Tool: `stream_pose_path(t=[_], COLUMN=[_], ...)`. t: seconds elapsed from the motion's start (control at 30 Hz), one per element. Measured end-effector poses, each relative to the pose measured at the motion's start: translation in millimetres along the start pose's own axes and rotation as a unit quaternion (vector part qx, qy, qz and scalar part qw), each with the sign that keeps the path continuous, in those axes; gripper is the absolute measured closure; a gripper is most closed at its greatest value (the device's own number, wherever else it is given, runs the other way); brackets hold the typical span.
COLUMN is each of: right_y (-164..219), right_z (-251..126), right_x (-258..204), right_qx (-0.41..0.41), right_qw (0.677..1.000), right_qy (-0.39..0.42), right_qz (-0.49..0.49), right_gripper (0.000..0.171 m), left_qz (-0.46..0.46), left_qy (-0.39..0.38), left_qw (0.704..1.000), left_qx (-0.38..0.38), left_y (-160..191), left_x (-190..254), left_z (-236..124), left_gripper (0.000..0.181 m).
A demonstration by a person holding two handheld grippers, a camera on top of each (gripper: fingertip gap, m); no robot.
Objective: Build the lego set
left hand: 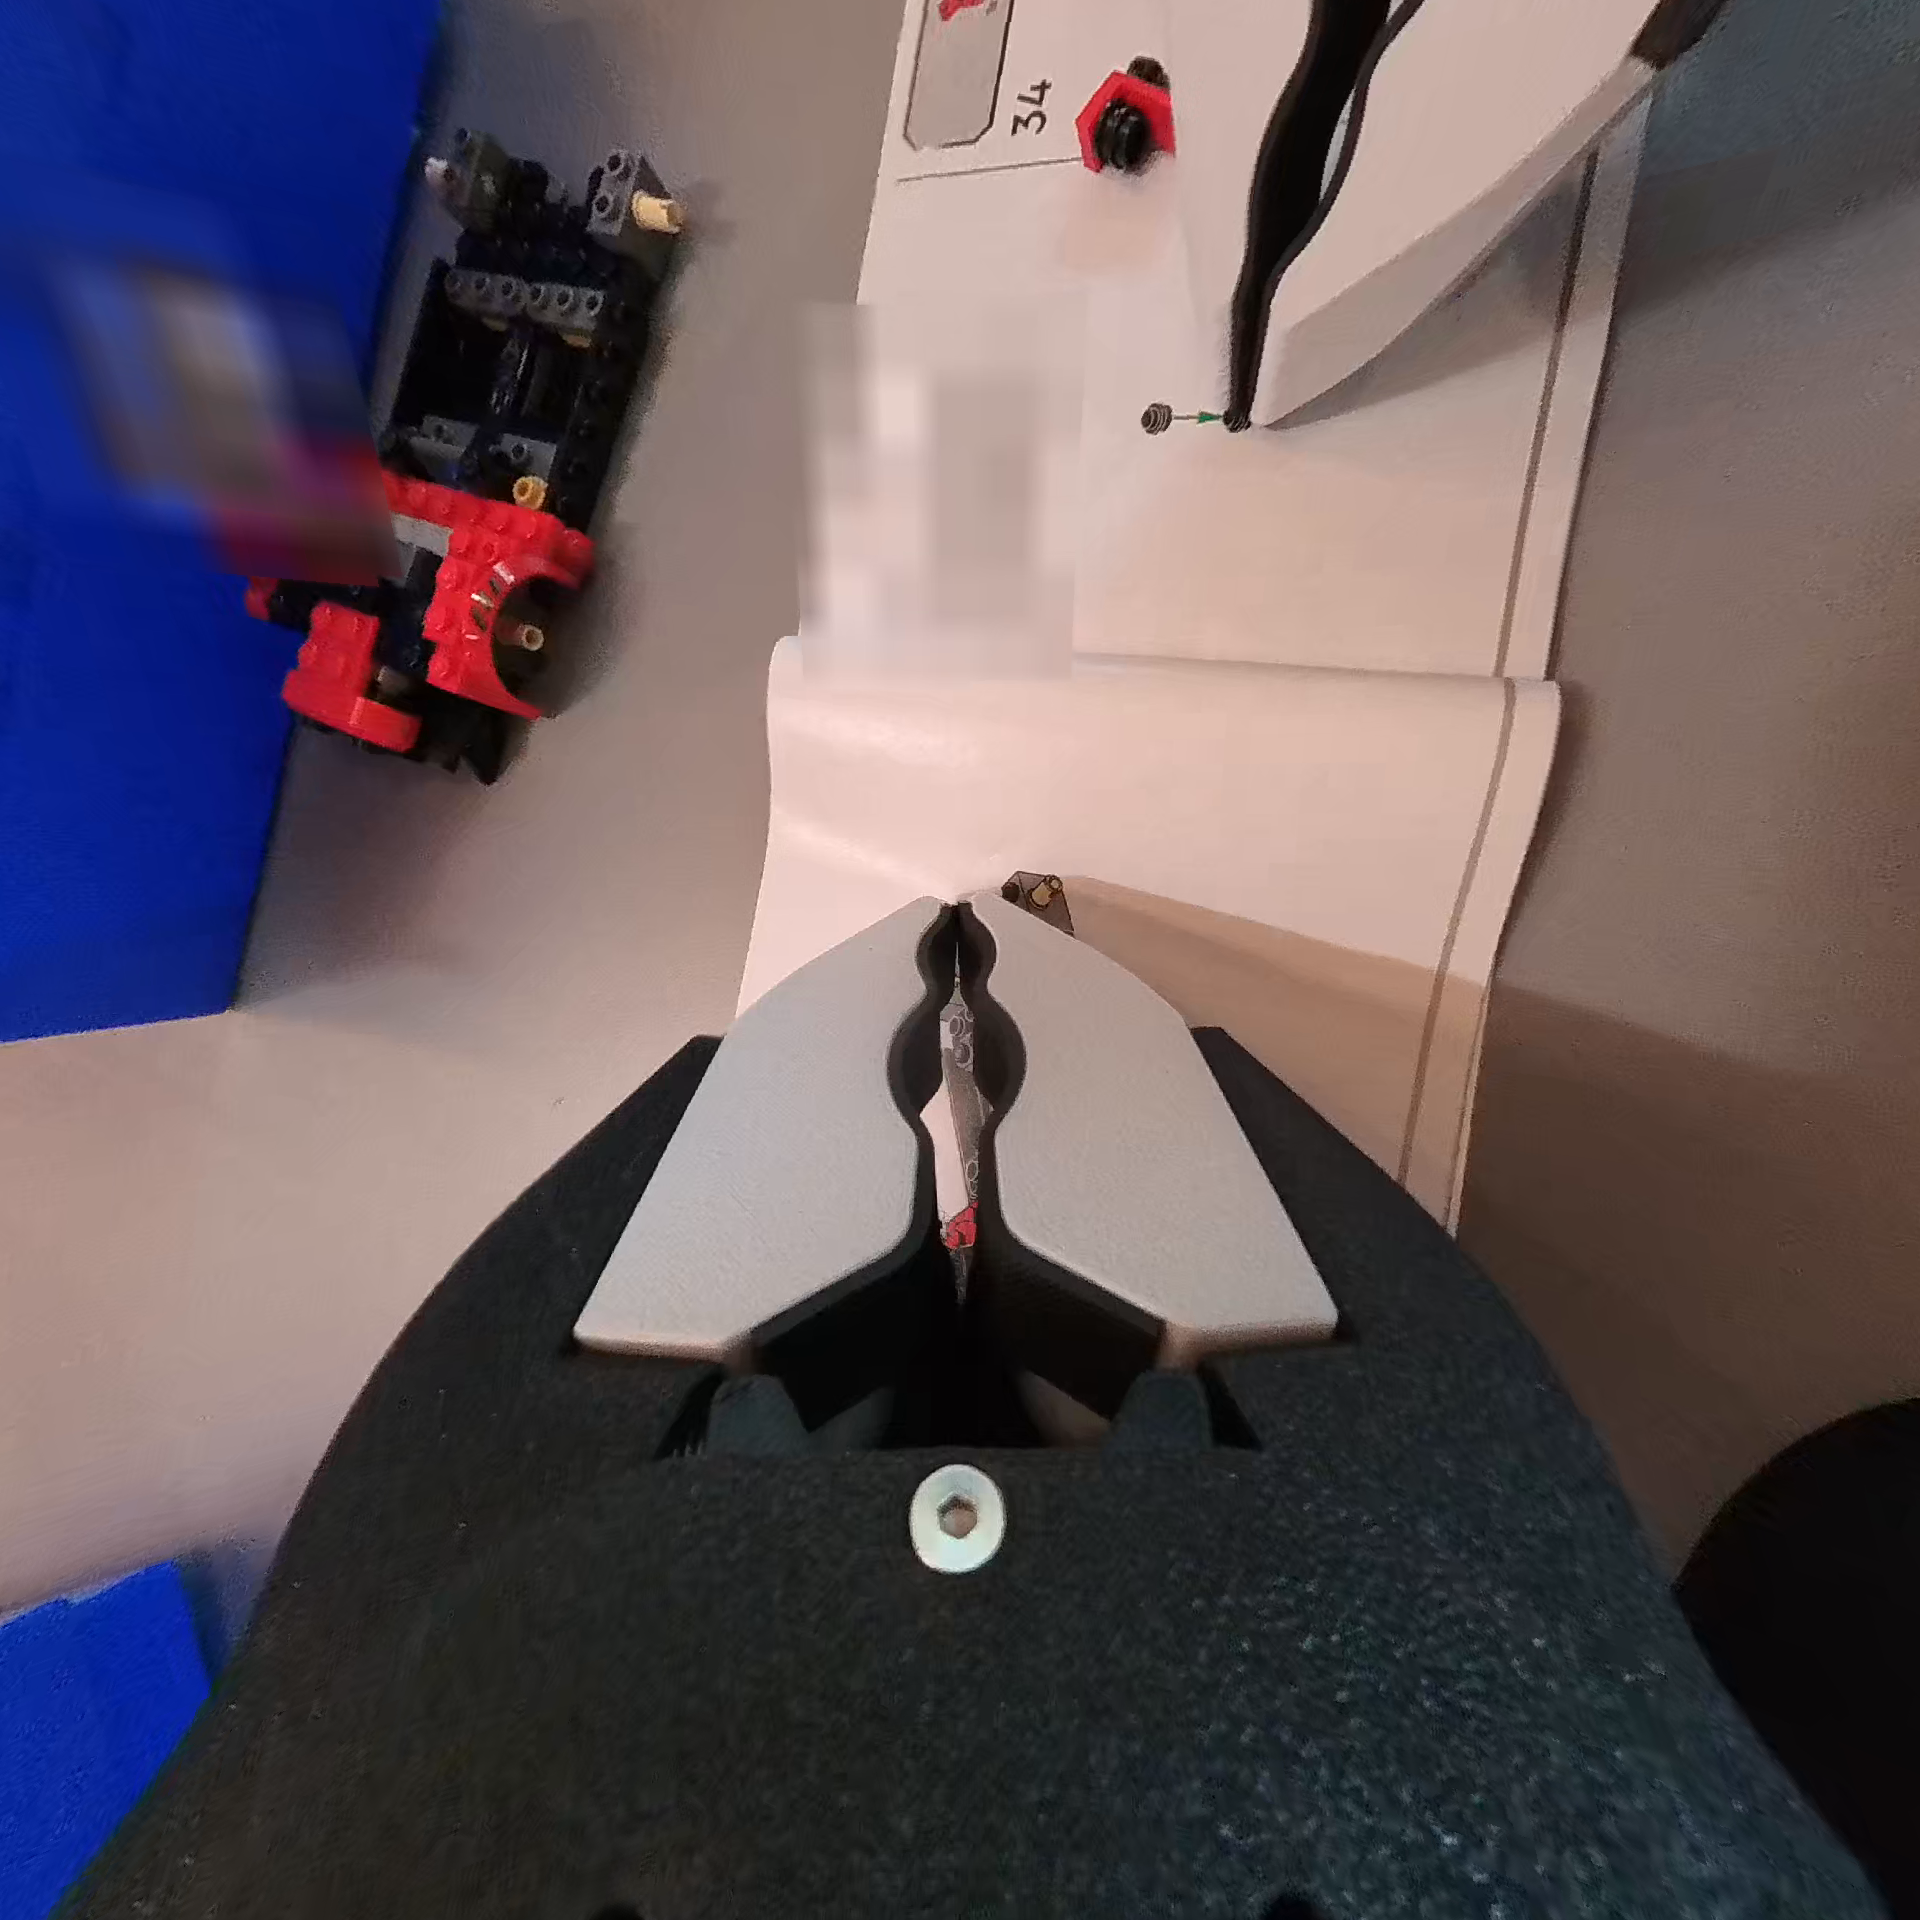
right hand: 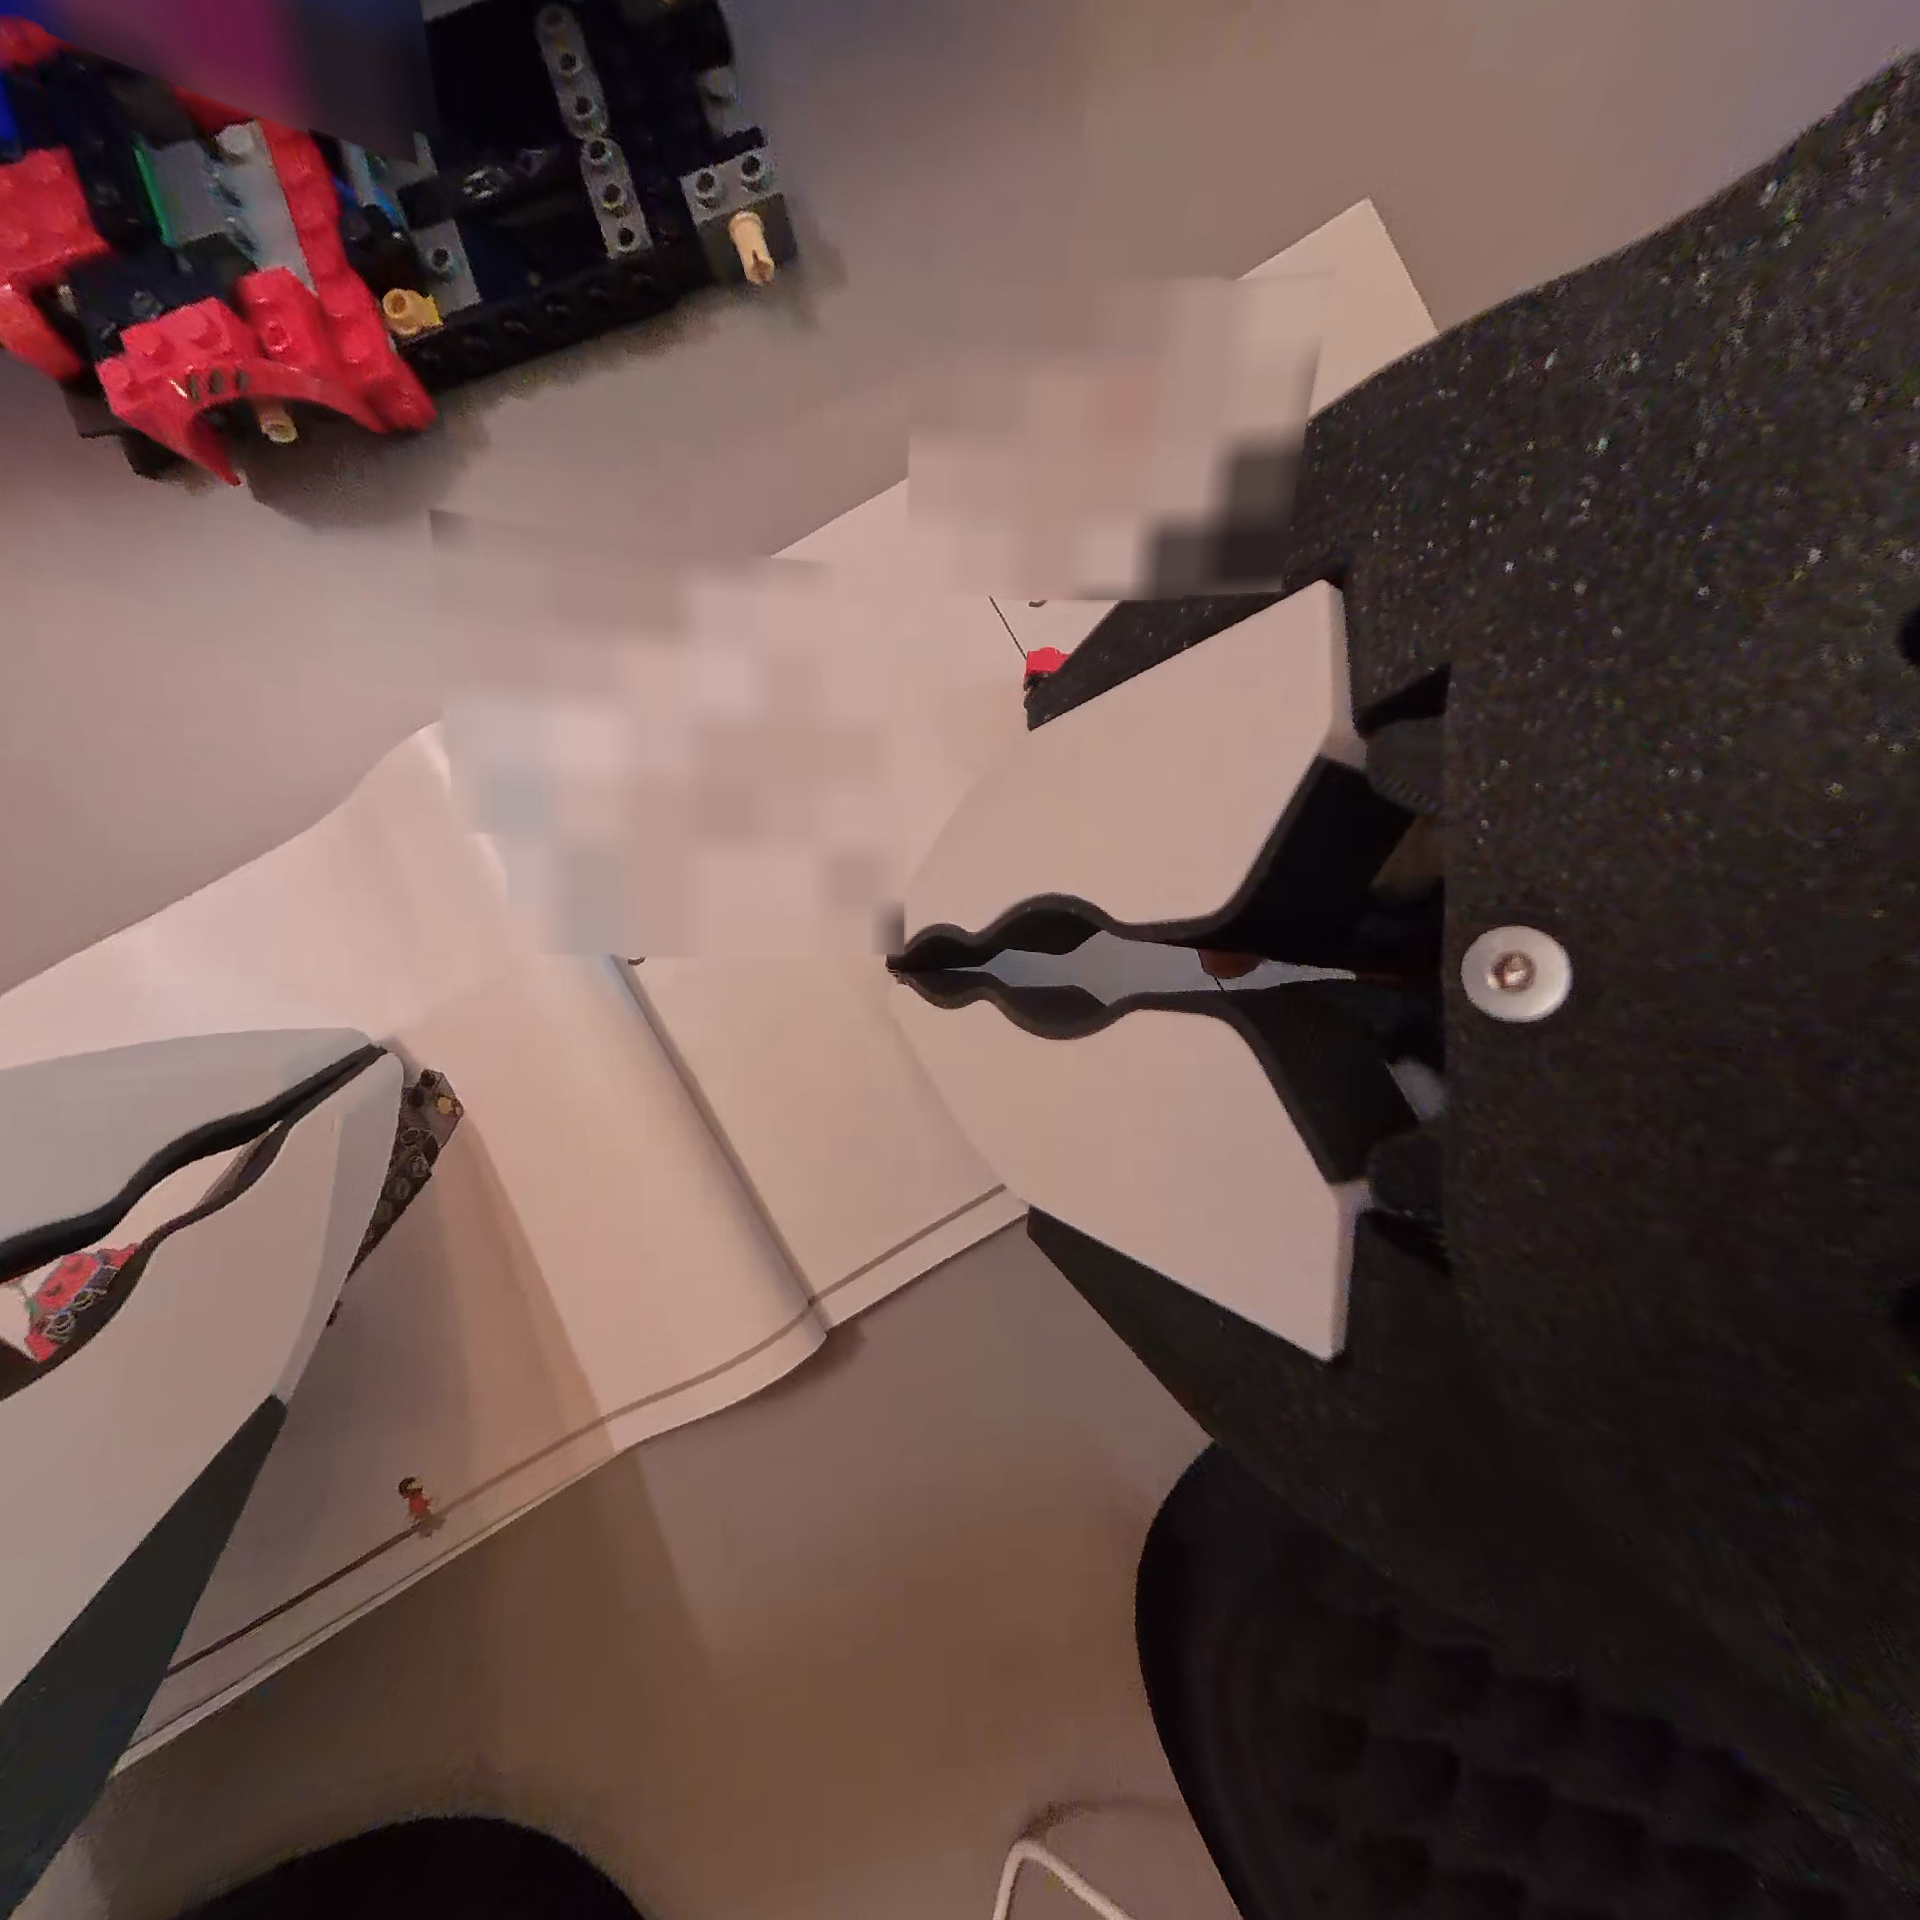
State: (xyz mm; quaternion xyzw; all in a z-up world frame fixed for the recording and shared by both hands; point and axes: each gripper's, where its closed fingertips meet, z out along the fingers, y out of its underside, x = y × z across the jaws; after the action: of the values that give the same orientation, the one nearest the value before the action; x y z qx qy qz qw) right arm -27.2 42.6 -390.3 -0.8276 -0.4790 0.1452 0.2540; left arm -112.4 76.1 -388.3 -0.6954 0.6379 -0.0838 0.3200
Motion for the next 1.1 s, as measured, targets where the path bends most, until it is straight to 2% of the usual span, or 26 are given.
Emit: stream_pose_path(t=[0.23,0.43,0.6,0.67,0.77,0.87,1.03,1.1], right_y=[-1,-2,-4,-6,-22,-34,-58,-68], right_z=[0,0,-1,-3,-13,-18,-8,0], right_x=[-2,-4,-2,2,11,29,77,97], right_qx=[-0.009,-0.015,-0.049,-0.055,-0.002,0.018,0.056,0.060], right_qw=[1.000,0.999,0.994,0.994,0.998,0.998,0.995,0.994], right_qy=[-0.004,0.028,0.050,0.041,0.008,-0.007,0.019,0.026], right_qz=[0.003,-0.023,-0.082,-0.087,-0.056,-0.052,-0.084,-0.091], right_gripper=[0.171,0.171,0.169,0.156,0.145,0.120,0.113,0.109], left_qz=[-0.014,-0.003,0.000,-0.010,-0.040,-0.060,-0.112,-0.105], left_qy=[0.046,-0.009,-0.021,-0.017,0.008,0.015,0.018,0.029], left_qw=[0.999,1.000,1.000,1.000,0.998,0.995,0.985,0.984], left_qx=[0.003,0.011,0.018,0.024,0.053,0.078,0.133,0.143], left_y=[-2,-1,4,7,9,17,19,20], left_x=[1,2,-3,-8,-15,-28,-46,-46], left_z=[2,0,-5,-11,-23,-31,-35,-36], left_gripper=[0.181,0.181,0.177,0.171,0.159,0.147,0.144,0.137])
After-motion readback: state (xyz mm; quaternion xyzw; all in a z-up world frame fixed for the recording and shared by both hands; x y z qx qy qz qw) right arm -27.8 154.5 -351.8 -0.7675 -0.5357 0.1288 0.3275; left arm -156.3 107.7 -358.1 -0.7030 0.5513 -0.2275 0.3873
